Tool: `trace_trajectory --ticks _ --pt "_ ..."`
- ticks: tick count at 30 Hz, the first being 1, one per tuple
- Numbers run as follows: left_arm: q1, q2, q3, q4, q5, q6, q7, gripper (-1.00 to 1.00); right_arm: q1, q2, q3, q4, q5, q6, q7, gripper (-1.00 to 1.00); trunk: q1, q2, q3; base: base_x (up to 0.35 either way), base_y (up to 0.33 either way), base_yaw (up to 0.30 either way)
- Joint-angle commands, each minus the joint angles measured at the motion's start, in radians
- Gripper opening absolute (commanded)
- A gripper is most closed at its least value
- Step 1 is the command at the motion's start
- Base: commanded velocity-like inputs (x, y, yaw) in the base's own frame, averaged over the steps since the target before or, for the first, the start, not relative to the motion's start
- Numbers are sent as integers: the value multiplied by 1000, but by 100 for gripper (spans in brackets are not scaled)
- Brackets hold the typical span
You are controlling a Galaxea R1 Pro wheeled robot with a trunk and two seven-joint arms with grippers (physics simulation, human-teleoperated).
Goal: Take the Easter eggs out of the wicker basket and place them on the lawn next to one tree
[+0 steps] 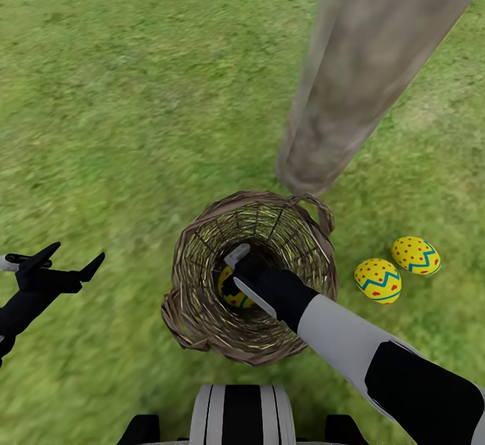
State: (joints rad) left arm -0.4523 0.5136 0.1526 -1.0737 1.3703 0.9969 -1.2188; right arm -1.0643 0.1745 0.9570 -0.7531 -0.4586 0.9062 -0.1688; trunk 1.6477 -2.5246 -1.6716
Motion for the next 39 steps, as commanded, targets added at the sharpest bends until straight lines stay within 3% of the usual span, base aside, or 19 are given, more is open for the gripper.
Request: trace_trajectory --ticks 1,9,19,24,39 --pt "0 0 0 -1 3 6 -1 100 0 0 3 20 -28 0 -9 -100 0 0 3 0 0 0" --pt "0 0 1 -2 3 6 -1 100 0 0 3 18 -28 0 -9 -100 -1 1 11 0 0 0" --pt "0 0 -1 -5 3 6 -2 100 1 0 2 11 -26 0 -9 -100 -6 3 50 0 0 0" --pt "0 0 0 -3 1 6 -1 100 1 0 -37 9 -25 29 -10 -100 -8 4 69 0 0 0" --pt "0 -1 -1 0 -10 5 6 100 1 0 -45 6 -23 29 -11 -100 -15 8 127 -55 0 0"
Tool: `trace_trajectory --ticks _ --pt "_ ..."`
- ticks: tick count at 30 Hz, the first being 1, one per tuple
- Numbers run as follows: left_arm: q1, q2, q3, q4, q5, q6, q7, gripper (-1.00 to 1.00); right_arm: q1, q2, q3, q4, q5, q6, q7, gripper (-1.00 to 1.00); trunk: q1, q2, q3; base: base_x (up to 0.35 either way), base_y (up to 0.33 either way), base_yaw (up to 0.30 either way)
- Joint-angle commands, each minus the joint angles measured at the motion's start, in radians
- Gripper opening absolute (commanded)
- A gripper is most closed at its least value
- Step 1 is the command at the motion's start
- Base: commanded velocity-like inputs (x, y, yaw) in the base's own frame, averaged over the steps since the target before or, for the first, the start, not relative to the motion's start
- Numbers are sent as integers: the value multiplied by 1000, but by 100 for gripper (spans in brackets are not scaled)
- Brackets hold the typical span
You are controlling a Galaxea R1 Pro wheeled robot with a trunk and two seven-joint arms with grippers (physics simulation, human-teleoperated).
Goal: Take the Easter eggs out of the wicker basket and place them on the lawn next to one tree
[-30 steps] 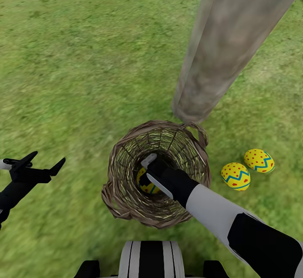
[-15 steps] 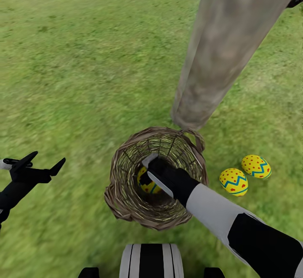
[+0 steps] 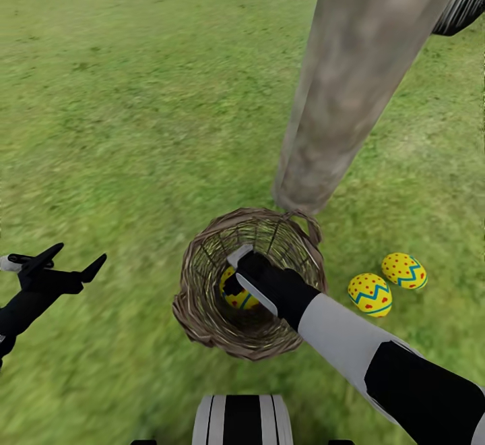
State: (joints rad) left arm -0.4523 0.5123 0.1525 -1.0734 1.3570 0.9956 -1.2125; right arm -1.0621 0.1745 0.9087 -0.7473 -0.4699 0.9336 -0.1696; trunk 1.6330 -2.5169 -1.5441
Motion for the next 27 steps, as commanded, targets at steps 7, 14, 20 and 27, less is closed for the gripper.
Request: trace_trajectory --ticks 7,14,20,27 --pt "0 -3 -7 1 2 5 2 100 -1 0 -65 -1 -9 17 -8 -100 -3 1 27 0 0 0" --pt "0 -19 -10 0 0 5 4 100 -1 0 -85 -2 -9 54 -5 -100 -6 3 54 0 0 0" --pt "0 -20 -9 -1 1 5 4 100 -1 -7 -85 -1 -9 53 -5 -100 -9 4 77 0 0 0" --pt "0 -20 -10 -1 2 6 15 100 -1 -12 -85 -1 -9 51 8 -100 -12 6 104 -59 0 0"
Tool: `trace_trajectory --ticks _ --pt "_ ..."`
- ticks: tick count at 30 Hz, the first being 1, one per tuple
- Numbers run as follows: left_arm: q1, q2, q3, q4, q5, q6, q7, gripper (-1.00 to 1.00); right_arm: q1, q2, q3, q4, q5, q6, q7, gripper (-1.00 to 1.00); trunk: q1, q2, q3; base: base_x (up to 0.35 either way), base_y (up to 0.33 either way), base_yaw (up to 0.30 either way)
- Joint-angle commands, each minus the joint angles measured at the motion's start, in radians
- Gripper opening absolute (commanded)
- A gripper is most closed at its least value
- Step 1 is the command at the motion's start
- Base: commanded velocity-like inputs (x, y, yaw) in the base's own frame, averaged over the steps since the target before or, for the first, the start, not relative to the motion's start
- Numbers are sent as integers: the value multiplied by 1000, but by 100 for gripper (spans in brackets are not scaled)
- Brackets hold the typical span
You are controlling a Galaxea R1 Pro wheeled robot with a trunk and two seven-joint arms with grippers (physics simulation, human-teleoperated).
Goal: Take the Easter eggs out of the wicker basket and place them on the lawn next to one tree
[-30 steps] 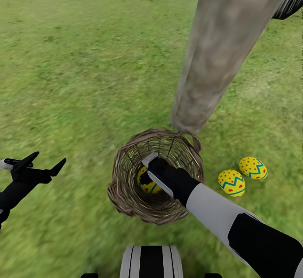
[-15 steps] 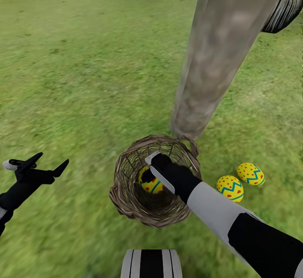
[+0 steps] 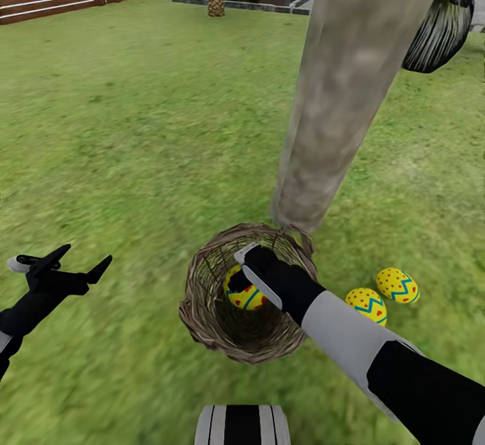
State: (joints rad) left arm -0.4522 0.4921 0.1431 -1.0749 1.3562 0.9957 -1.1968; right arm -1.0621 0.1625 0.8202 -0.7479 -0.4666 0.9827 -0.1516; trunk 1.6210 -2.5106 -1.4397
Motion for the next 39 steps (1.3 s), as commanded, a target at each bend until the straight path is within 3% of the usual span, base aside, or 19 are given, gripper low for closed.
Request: trace_trajectory --ticks 1,14,15,16,19,35,39 --pt "0 0 0 1 2 6 0 100 -1 -4 3 -1 -12 2 -10 -100 -1 0 3 -47 0 0" --pt "0 0 1 1 2 6 0 100 -1 -21 1 -1 -12 0 -9 -100 -6 3 54 -135 0 0" --pt "0 0 1 1 2 5 0 100 -1 -36 -3 -3 -12 -1 5 -100 -7 3 57 -20 0 0" --pt "0 0 0 1 1 5 0 100 -1 -83 -26 -31 -11 -1 136 -100 -7 4 61 -3 0 0" --pt "0 0 0 1 1 5 1 100 -1 -118 -34 -59 -11 -1 196 -100 -9 4 73 0 0 0" --pt "0 0 0 1 0 4 2 100 -1 -129 -36 -82 -10 0 206 -100 -16 8 135 -92 0 0" --pt "0 0 0 0 0 4 2 100 -1 -129 -76 -82 -11 0 208 -100 -18 9 150 0 0 0"
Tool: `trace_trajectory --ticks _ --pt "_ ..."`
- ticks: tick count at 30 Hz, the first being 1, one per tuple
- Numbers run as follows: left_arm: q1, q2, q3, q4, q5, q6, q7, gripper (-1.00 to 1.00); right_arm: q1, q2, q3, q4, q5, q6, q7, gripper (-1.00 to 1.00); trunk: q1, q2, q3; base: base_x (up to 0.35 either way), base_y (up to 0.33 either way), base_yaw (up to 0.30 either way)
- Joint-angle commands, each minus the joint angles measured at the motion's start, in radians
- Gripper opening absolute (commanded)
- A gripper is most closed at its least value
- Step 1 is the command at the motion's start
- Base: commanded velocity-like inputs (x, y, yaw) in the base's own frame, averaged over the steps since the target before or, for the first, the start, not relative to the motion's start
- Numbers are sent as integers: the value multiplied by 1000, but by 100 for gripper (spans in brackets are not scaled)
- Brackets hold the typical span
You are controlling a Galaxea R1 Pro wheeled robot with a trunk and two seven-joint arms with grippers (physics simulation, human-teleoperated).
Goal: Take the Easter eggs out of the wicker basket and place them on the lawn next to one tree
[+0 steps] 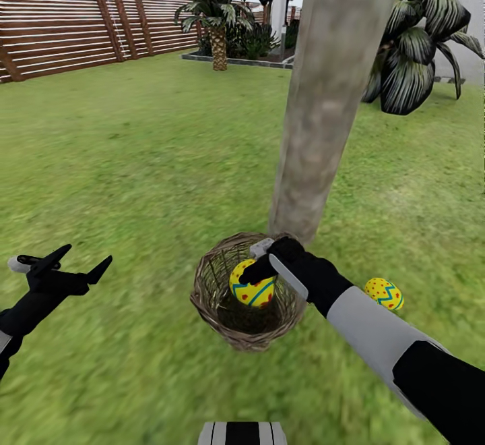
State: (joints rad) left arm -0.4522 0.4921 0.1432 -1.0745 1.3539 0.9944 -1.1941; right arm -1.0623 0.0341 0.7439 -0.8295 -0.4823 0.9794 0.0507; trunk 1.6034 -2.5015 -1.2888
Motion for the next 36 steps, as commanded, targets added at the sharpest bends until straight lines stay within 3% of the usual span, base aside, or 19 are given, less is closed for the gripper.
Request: trace_trajectory --ticks 1,6,12,14,17,21,25,26,28,30,33,36 --pt "0 0 0 0 2 6 -1 100 -1 -1 -5 -3 5 4 6 -100 -1 0 3 0 0 0" --pt "0 0 0 -1 3 6 -1 100 6 -48 -11 -114 3 8 9 -100 -3 1 23 0 0 0" --pt "0 0 1 2 4 6 -1 100 8 -59 -12 -136 1 10 25 -100 -22 35 42 0 0 0" --pt "0 1 1 2 4 6 -1 100 8 -68 -16 -137 2 14 103 -100 -29 49 49 0 0 0" --pt "0 0 1 2 4 6 -1 100 8 -96 -60 -137 3 18 252 -100 -41 70 58 0 0 0" --pt "0 0 1 2 4 6 -1 100 7 -125 -78 -165 3 19 393 -100 -56 98 70 0 0 0" --pt "0 1 1 2 4 6 -1 100 9 -180 -89 -250 2 18 520 -100 -71 126 83 0 0 0" --pt "0 0 1 1 4 6 -1 100 13 -193 -97 -268 1 15 578 -100 -75 133 86 0 0 0" --pt "0 1 1 2 4 6 -1 100 22 -204 -129 -278 2 12 691 -100 -83 147 92 0 0 0" --pt "0 0 1 2 4 6 -1 100 46 -208 -190 -281 3 7 809 -100 -91 161 99 0 0 0" --pt "0 0 1 1 4 6 -1 100 66 -212 -220 -287 4 5 847 -100 -102 182 108 0 0 0" --pt "0 0 1 1 3 6 -1 100 104 -242 -225 -304 3 -4 863 -100 -114 203 117 0 0 0"
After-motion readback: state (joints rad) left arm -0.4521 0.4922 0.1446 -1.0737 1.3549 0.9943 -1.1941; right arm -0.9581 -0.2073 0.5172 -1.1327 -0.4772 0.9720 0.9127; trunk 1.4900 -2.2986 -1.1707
